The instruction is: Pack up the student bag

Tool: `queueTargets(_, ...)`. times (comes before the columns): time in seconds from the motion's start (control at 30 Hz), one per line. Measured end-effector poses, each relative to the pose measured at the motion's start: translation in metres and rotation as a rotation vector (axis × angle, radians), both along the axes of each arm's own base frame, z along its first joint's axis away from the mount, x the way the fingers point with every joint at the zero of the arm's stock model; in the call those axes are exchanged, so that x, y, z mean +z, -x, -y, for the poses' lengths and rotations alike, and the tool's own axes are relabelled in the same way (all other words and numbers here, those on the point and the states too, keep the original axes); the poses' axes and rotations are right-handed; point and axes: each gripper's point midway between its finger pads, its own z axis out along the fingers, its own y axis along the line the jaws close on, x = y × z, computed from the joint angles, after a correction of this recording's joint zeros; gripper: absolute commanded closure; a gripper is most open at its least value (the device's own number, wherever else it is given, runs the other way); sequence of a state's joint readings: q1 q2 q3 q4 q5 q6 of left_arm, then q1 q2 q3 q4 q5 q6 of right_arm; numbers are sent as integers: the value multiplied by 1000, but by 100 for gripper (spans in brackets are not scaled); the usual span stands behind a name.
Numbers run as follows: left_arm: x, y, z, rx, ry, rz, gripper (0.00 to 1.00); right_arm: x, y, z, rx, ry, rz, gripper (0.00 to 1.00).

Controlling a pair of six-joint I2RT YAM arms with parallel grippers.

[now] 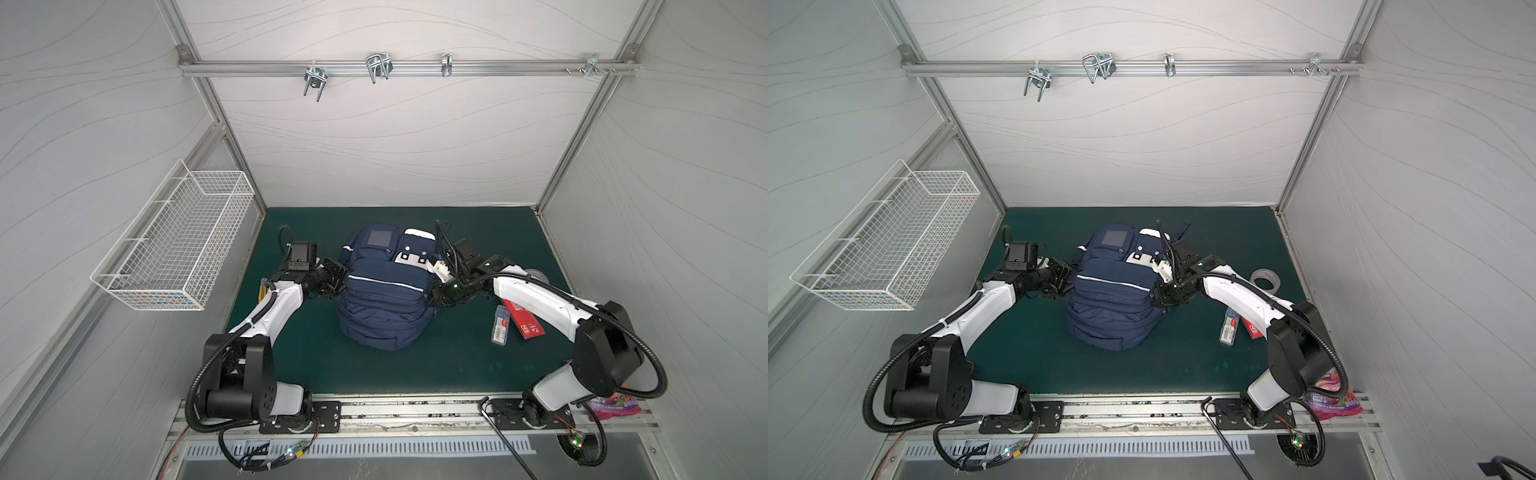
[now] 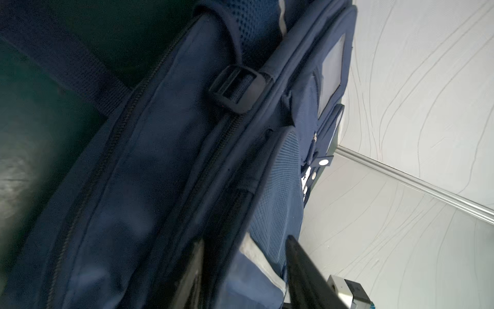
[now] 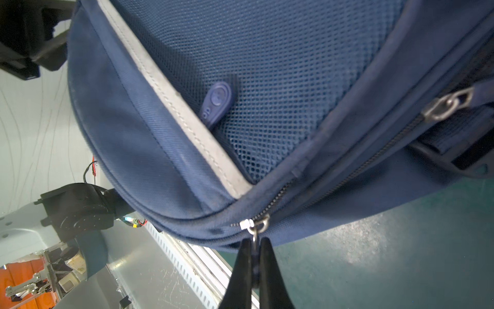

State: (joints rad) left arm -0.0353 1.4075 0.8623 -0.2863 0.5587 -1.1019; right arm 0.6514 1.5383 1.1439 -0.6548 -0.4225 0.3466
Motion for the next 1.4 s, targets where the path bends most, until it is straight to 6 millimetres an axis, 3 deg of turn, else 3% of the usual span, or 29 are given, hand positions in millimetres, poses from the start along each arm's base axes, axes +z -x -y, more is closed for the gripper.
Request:
queueTargets(0.37,-9,3,5,-19,32,13,46,5,8,-7,8,46,-29,100)
queueTargets(0.5,-9,4,4,-21,30,16,39,11,18,-21,39,68,-44,100)
queueTargets(0.67,-10,5,3,-19,32,15,62,18,28,-45,77,75,-63,100)
queueTargets(0.83,-17,7,5,-18,46,-2,99,19,34,-69,106,94,-78,100)
queueTargets(1.17,-8,13,34,-63,31,51,100,17,17,-144,164,119,-64,100)
queueTargets(1.27,-4,20,39,-63,34,65,100,12,12,-141,151,136,-64,100)
queueTargets(1.4,3,27,40,-64,36,87,100,10,-2,-117,97,141,-80,100)
